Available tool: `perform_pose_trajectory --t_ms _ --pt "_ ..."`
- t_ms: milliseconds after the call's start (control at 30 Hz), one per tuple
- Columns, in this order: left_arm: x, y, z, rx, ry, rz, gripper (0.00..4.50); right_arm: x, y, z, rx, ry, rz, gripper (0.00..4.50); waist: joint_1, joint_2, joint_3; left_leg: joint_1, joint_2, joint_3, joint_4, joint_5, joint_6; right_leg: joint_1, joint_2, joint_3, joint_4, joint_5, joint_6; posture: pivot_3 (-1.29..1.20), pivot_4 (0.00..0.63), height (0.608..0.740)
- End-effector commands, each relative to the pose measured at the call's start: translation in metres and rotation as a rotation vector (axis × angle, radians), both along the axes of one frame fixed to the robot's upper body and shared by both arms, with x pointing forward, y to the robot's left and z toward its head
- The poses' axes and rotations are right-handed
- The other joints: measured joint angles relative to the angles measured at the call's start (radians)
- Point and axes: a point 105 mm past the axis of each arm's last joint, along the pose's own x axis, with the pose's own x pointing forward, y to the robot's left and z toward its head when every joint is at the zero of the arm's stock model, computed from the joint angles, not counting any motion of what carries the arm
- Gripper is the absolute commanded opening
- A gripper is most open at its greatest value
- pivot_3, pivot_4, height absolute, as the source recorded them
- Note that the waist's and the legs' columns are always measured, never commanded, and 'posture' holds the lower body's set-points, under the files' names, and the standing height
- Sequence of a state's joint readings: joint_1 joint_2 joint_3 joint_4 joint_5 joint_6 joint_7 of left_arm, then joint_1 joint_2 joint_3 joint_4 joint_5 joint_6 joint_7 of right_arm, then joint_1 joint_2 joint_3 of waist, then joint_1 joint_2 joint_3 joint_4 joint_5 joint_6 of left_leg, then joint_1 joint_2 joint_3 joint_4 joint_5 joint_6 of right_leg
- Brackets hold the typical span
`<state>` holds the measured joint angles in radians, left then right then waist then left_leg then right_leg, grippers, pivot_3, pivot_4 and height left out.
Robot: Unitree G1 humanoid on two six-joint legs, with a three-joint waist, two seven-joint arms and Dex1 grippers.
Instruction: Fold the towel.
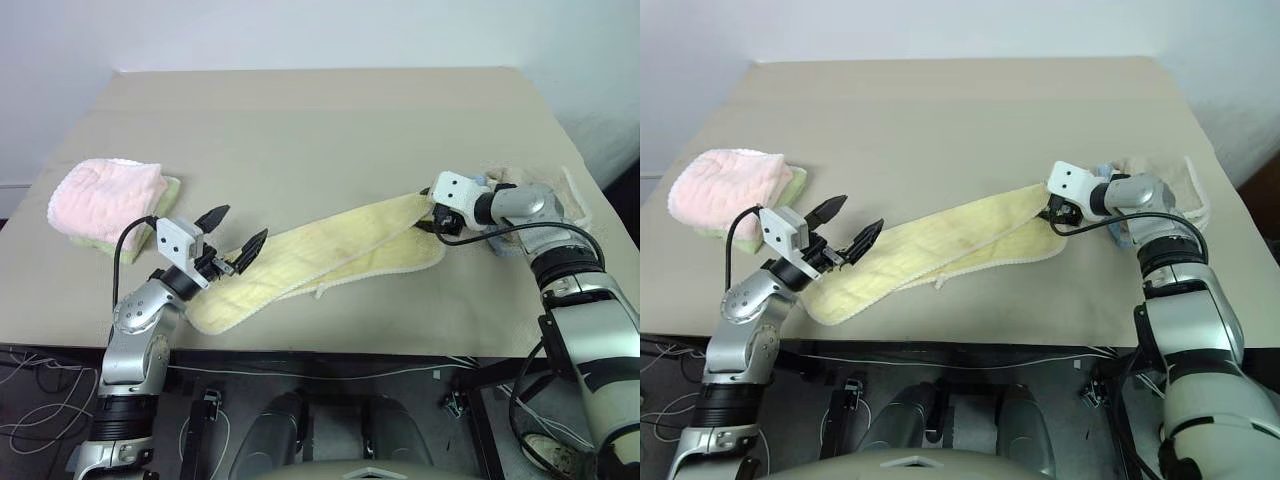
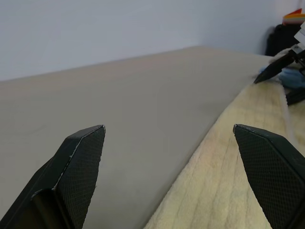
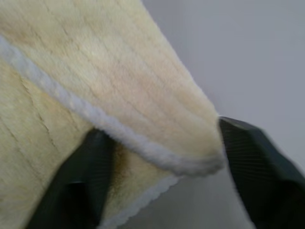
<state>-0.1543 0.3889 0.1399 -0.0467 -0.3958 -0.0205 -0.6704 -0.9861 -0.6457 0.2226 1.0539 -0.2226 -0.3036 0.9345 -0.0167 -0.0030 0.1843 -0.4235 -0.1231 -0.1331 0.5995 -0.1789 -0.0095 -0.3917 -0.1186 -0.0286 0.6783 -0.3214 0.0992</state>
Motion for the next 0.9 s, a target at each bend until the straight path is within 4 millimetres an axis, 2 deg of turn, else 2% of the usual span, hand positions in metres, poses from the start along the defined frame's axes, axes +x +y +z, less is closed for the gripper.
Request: perform_pose_trajectory --t_ms 33,100,233,267,433,533,600,667,733,900 --pt "-0.002 0.010 0.004 0.012 -0.049 0.020 4.50 0.007 -0.005 0.013 -0.026 -0.043 -0.035 2.24 -0.001 0.000 0.000 0.000 0.000 0.000 0.000 0.000 0.000 0.000 0.000 0.000 0.000 0.000 0.000 0.00 0.150 0.740" --pt "-0.004 0.012 0.001 0.023 -0.048 0.021 4.50 0.008 -0.005 0.015 -0.011 -0.049 -0.041 1.59 -0.001 0.000 0.000 0.000 0.000 0.000 0.000 0.000 0.000 0.000 0.000 0.000 0.000 0.000 0.000 0.00 0.150 0.740" --pt "-0.006 0.013 -0.002 0.039 -0.049 0.017 4.50 0.007 0.007 0.032 0.086 -0.072 0.010 0.21 -0.001 0.000 0.000 0.000 0.000 0.000 0.000 0.000 0.000 0.000 0.000 0.000 0.000 0.000 0.000 0.00 0.150 0.740" --pt "-0.006 0.013 -0.001 0.039 -0.051 0.017 4.50 0.005 0.010 0.036 0.105 -0.071 0.027 0.04 -0.001 0.000 0.000 0.000 0.000 0.000 0.000 0.000 0.000 0.000 0.000 0.000 0.000 0.000 0.000 0.00 0.150 0.740" --pt "-0.009 0.013 0.000 0.067 -0.047 0.003 4.50 -0.004 0.032 0.080 0.266 -0.097 0.131 0.04 -0.002 0.000 0.000 0.000 0.000 0.000 0.000 -0.001 0.001 0.000 0.000 0.000 0.001 0.000 0.000 0.00 0.150 0.740" --pt "-0.022 0.000 -0.009 0.161 -0.015 -0.088 4.50 -0.014 0.054 0.123 0.442 -0.108 0.202 0.04 -0.004 0.001 0.000 0.000 0.000 0.000 0.000 -0.001 0.002 -0.001 0.000 0.001 0.001 0.000 0.000 0.00 0.150 0.740" --pt "-0.028 -0.008 -0.005 0.154 -0.010 -0.127 4.50 -0.017 0.066 0.141 0.489 -0.136 0.214 0.04 -0.003 0.001 0.000 0.000 0.000 0.000 -0.001 -0.001 0.002 -0.002 0.000 0.002 0.001 0.000 0.000 0.00 0.150 0.740" --pt "-0.039 -0.020 -0.011 0.275 0.020 -0.201 4.50 -0.016 0.078 0.163 0.575 -0.178 0.196 0.04 0.000 0.001 0.000 0.000 0.000 -0.001 -0.001 -0.001 0.002 -0.002 -0.001 0.002 0.001 0.000 0.000 0.00 0.150 0.740" --pt "-0.045 -0.026 -0.014 0.337 0.037 -0.231 4.50 -0.015 0.085 0.177 0.635 -0.192 0.175 0.04 0.000 0.001 0.000 0.000 0.000 -0.001 -0.001 -0.001 0.001 -0.003 -0.001 0.002 0.002 0.000 -0.001 0.00 0.150 0.740" --pt "-0.044 -0.029 -0.007 0.338 0.031 -0.222 4.50 -0.011 0.097 0.199 0.704 -0.240 0.122 0.04 0.004 0.001 0.000 -0.001 0.000 -0.001 -0.001 -0.001 0.001 -0.003 -0.001 0.002 0.001 0.000 -0.001 0.00 0.150 0.740"
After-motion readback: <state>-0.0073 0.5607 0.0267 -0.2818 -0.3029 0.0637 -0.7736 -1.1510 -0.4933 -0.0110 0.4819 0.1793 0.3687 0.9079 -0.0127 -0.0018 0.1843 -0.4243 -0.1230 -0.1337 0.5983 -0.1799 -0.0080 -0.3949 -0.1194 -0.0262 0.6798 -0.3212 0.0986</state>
